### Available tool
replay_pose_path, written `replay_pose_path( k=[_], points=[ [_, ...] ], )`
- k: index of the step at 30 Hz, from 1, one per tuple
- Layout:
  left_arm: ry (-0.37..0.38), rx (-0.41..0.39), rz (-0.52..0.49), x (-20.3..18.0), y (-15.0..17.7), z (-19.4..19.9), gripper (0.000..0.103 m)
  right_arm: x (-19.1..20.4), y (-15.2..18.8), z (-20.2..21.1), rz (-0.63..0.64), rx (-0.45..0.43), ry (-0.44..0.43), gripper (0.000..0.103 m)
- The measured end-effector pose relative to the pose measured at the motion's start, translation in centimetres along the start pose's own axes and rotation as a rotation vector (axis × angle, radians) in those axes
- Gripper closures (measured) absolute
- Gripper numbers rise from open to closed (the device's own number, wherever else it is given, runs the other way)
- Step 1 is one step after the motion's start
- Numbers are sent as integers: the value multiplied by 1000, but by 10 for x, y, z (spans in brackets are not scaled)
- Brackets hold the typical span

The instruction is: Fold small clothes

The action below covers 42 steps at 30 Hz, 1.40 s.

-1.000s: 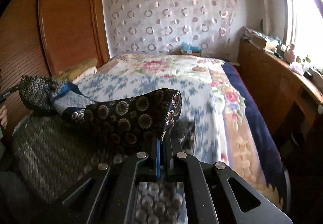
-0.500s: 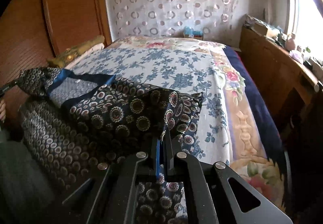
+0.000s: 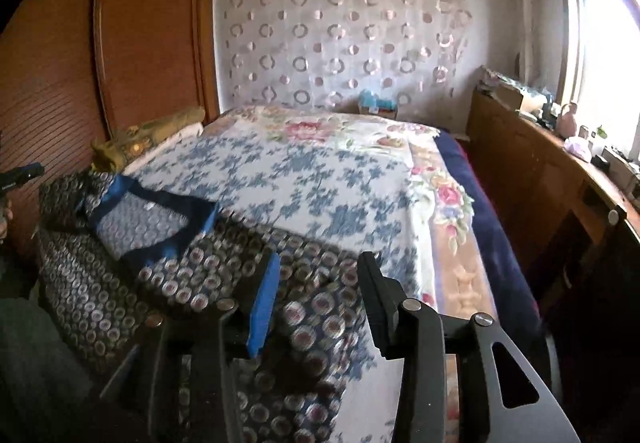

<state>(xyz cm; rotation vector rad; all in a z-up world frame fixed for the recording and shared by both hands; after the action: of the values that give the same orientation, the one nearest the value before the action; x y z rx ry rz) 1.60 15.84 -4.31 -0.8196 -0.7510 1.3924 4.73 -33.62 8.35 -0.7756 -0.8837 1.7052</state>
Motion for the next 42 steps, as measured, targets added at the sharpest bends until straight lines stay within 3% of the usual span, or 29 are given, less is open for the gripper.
replay_pose_path(
  k=[8, 16, 22, 42],
  points=[
    [4, 62, -13, 31, -23, -55, 40, -12, 2, -55, -50, 48, 33, 59],
    [68, 199, -56, 20, -12, -111, 40, -13, 1, -85, -66, 142, 23, 55],
    [133, 261, -100, -4, 8, -114, 40, -9, 2, -93, -45, 196, 19, 54],
    [161, 341, -64, -9, 18, -127, 40, -13, 6, -117, -51, 269, 25, 40]
  ],
)
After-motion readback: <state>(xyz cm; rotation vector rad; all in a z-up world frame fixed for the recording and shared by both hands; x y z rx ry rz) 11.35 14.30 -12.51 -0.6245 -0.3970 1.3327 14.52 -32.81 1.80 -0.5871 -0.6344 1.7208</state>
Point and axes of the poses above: each gripper's, at about its wrist camera, not at the fingertips, and z roughly against the way its jaws point, x to its left, y to its underside, the point moved 3 cm from there along -z, roughly the way its jaws point, and after that the axes turned 4 degrees about y, right-handed, at the moved point
